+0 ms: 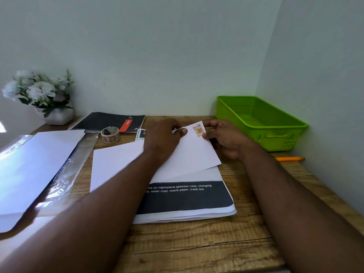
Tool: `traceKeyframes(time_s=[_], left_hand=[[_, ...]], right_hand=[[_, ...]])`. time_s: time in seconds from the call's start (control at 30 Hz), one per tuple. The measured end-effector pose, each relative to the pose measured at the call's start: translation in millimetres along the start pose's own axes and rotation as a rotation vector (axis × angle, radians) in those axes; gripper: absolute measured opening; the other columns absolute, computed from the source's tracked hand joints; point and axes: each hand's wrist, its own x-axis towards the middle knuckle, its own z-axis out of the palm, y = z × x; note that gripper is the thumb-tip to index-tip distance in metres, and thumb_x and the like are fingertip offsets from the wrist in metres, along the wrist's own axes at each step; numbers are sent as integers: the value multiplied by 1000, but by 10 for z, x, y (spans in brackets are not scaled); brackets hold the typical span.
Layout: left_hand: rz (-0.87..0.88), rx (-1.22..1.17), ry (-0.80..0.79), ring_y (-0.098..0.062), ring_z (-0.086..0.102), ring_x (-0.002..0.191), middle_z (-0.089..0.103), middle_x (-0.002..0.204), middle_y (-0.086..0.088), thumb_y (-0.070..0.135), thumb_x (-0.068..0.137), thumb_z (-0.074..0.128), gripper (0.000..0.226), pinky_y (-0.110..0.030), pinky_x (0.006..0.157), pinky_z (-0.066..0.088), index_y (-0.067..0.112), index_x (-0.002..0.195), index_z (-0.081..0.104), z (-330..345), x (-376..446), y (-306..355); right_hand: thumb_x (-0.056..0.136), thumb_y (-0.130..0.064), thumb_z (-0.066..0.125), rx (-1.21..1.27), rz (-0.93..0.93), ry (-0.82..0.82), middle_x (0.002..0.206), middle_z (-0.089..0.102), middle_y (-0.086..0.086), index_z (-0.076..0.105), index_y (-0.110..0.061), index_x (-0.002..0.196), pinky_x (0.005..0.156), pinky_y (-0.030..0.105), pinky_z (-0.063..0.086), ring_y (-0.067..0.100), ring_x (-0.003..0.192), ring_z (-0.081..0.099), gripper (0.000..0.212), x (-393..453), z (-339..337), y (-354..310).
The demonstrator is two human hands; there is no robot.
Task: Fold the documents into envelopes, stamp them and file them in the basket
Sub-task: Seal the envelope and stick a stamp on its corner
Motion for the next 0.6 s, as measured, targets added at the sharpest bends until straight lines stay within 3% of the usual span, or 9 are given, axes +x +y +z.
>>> traceKeyframes(time_s=[0.1, 0.23, 0.37, 0.5, 0.6], left_hand=[[29, 36, 28, -16, 61, 90, 70, 93, 5, 41, 89, 62, 23, -30, 74, 44, 20, 90, 70, -65, -10, 89], [-26, 206, -132, -16, 56, 92, 65, 93, 9, 60, 90, 49, 38, -37, 90, 42, 27, 98, 67, -300, 68, 91], [-31, 22, -231, -19, 51, 70, 57, 71, 0, 40, 92, 59, 31, -29, 62, 36, 14, 77, 65, -609, 161, 33], [-24, -75, -86, -17, 40, 56, 46, 60, -3, 33, 91, 62, 40, -29, 54, 28, 3, 66, 54, -817, 248, 125], [-35, -265, 90, -16, 31, 53, 36, 57, -2, 26, 92, 60, 41, -28, 53, 23, 9, 60, 44, -993, 401, 393]], right_hand=[[84, 14, 45, 4, -21, 52, 85, 71, 6, 69, -13, 94, 57, 25, 54, 17, 70, 66, 38, -40, 10, -66], [85, 11, 46, 52, -122, 126, 88, 73, 6, 71, -17, 94, 59, 27, 52, 19, 74, 65, 38, -79, 45, -121], [88, 8, 48, 112, -250, 146, 96, 75, 6, 62, -18, 119, 65, 29, 54, 20, 78, 68, 42, -127, 63, -262], [92, -2, 56, 239, -385, 121, 105, 73, 7, 48, -20, 136, 72, 29, 55, 18, 87, 69, 48, -209, -22, -385], [91, -1, 57, 400, -517, 178, 101, 72, 9, 43, -22, 140, 73, 30, 56, 20, 85, 68, 55, -273, -128, -449]])
